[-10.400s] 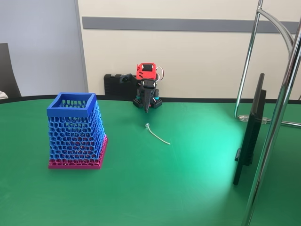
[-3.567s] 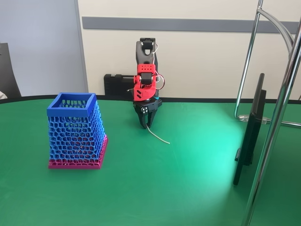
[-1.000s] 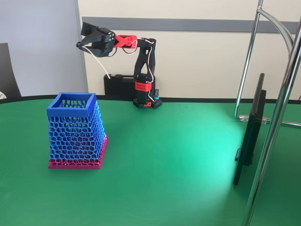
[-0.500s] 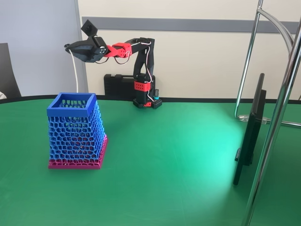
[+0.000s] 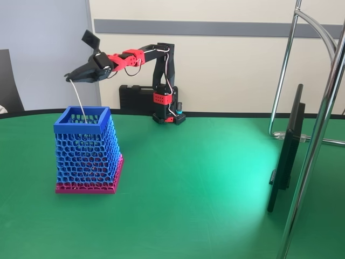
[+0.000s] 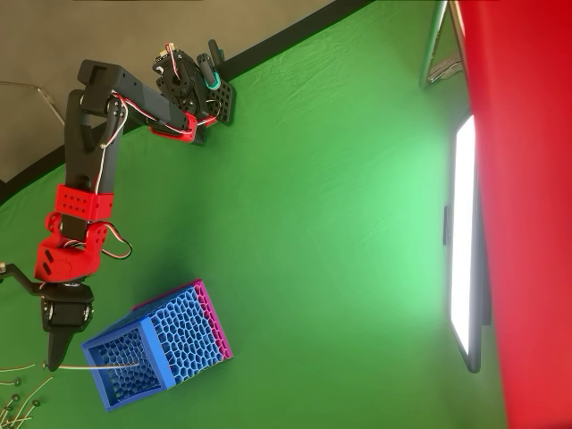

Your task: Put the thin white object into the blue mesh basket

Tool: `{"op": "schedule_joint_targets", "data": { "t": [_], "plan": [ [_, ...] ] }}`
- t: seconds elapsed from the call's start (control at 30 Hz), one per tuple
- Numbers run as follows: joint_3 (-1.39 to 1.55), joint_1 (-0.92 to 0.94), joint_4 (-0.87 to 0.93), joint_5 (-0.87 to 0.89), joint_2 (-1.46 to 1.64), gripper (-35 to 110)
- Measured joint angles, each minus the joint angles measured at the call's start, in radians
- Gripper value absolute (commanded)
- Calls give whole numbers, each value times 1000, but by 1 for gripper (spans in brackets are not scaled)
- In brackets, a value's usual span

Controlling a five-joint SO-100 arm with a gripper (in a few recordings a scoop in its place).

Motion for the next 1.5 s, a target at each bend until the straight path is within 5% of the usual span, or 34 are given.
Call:
{"op": "schedule_joint_targets", "data": {
  "t": [0.63, 1.5],
  "plan": [
    [-137, -31, 341, -26, -83, 15],
    [-21, -227, 179, -91, -103, 17]
  ]
}}
